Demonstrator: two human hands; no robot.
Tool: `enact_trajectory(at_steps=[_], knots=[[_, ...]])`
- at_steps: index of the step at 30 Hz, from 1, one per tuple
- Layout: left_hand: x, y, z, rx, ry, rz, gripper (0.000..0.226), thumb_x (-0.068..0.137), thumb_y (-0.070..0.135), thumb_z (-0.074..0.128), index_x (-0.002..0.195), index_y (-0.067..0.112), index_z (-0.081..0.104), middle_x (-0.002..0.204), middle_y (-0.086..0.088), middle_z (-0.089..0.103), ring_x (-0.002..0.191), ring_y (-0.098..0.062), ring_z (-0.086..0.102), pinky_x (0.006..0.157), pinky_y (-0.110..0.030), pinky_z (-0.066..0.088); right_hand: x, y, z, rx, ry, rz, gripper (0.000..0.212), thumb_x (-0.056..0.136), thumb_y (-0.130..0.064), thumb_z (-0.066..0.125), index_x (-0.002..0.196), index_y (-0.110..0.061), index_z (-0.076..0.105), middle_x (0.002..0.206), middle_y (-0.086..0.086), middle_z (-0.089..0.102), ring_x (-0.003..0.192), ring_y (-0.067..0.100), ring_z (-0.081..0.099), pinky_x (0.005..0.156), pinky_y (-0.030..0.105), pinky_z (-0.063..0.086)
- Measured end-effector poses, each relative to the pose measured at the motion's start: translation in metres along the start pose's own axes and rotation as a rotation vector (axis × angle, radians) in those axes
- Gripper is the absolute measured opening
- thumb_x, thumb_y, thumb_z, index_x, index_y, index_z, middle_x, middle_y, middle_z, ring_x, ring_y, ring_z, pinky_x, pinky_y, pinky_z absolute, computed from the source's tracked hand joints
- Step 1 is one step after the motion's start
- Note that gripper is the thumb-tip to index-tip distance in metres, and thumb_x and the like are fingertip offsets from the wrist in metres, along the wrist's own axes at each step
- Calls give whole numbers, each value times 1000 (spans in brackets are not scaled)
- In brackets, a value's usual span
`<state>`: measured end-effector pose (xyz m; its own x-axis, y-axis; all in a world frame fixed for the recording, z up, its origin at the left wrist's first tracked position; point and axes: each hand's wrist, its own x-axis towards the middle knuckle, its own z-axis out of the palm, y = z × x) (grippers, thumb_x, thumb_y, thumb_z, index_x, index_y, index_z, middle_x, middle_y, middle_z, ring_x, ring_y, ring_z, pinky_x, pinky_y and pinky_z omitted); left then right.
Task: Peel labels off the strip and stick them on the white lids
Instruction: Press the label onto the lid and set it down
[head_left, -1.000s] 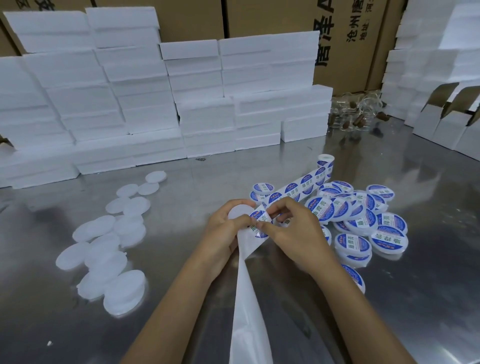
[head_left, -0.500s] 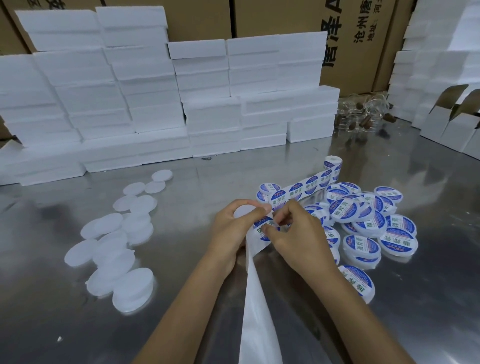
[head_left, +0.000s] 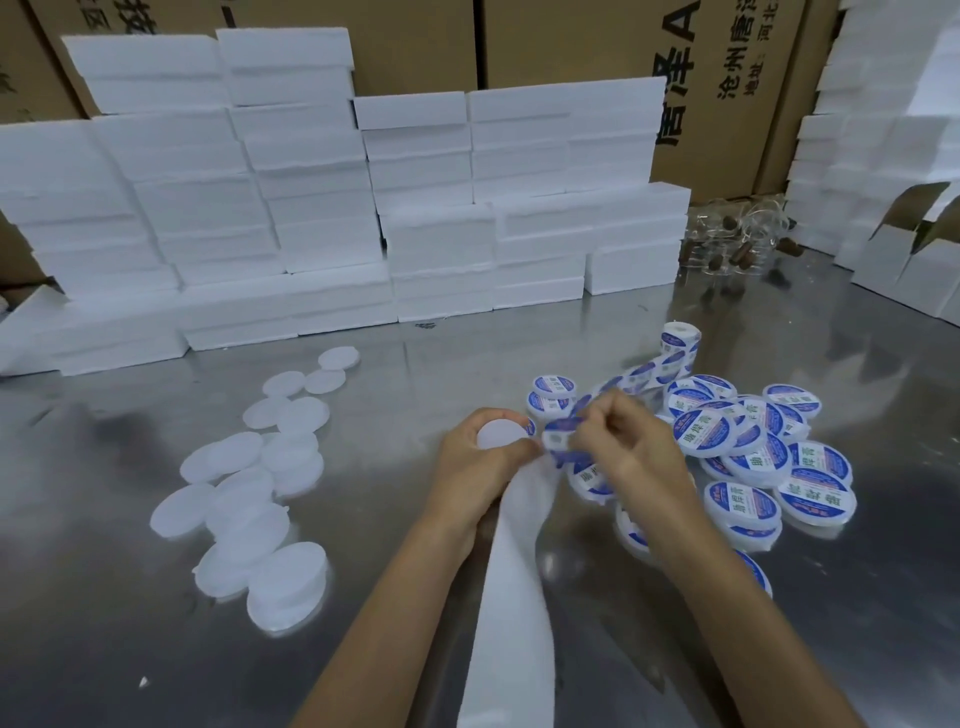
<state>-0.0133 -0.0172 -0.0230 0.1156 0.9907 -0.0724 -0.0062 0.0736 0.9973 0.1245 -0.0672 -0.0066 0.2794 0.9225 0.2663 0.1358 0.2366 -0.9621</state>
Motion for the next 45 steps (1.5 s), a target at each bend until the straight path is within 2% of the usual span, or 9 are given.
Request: enact_trajectory(at_steps=[2, 5, 10, 26, 30, 35, 38, 41, 45], knots=[[0, 6, 0, -102, -55, -12, 16, 90, 25, 72, 100, 12, 70, 94, -15, 74, 77, -23, 69, 74, -39, 60, 8, -12, -3, 123, 15, 10, 18, 86, 0, 60, 77, -10, 49, 75, 16, 56, 68, 27, 54, 61, 23, 48], [8, 16, -3, -359, -78, -78, 52, 101, 51, 45, 120, 6, 61, 101, -23, 71, 85, -36, 66, 85, -50, 55, 22, -30, 6, 165, -65, -34, 20, 85, 3, 65, 83, -9, 50, 74, 8, 61, 66, 12, 63, 57, 16, 49], [11, 21, -19, -703, -116, -88, 67, 101, 58, 32, 128, 3, 59, 120, -25, 66, 101, -36, 66, 79, -45, 57, 33, -27, 38, 121, -134, 18, 20, 83, -4, 73, 84, -11, 55, 67, -3, 64, 60, 8, 64, 51, 22, 51], [8, 24, -15, -629, -98, 4, 61, 102, 54, 32, 127, 5, 60, 132, -32, 58, 127, -43, 56, 102, -45, 46, 34, -5, 49, 5, -27, 39, 20, 80, -15, 79, 86, -15, 61, 84, 7, 70, 74, 13, 67, 65, 22, 57], [5, 25, -11, -565, -104, 46, 53, 104, 48, 34, 122, 5, 59, 112, -24, 63, 107, -35, 63, 90, -37, 51, 33, -1, 50, -70, 18, -10, 21, 79, -18, 79, 82, -19, 59, 78, -2, 66, 68, 4, 62, 61, 17, 52], [4, 27, -8, -545, -98, 67, 43, 105, 42, 36, 112, 7, 60, 98, -16, 68, 91, -28, 68, 80, -33, 55, 29, 5, 51, -398, 136, -126, 30, 76, -44, 77, 91, -30, 55, 77, -14, 59, 68, -2, 56, 58, 22, 40], [3, 28, -11, -602, -76, 50, 46, 105, 42, 33, 119, 5, 58, 113, -24, 66, 107, -38, 65, 97, -44, 48, 28, 7, 50, -507, 204, -153, 58, 68, -65, 73, 104, -33, 41, 86, -14, 51, 82, 6, 55, 59, 28, 39], [2, 28, -10, -689, -100, 15, 47, 105, 44, 34, 122, 6, 56, 127, -28, 62, 111, -38, 63, 103, -47, 45, 26, 9, 51, -642, 201, -191, 56, 65, -85, 54, 82, -33, 40, 78, -15, 49, 77, 6, 51, 53, 25, 33], [0, 28, -7, -795, -187, -47, 52, 103, 49, 36, 127, 7, 55, 133, -29, 60, 115, -38, 59, 109, -48, 40, 23, 11, 56, -748, 184, -294, 49, 80, -81, 40, 66, -34, 41, 61, -14, 49, 65, 6, 48, 49, 19, 25]])
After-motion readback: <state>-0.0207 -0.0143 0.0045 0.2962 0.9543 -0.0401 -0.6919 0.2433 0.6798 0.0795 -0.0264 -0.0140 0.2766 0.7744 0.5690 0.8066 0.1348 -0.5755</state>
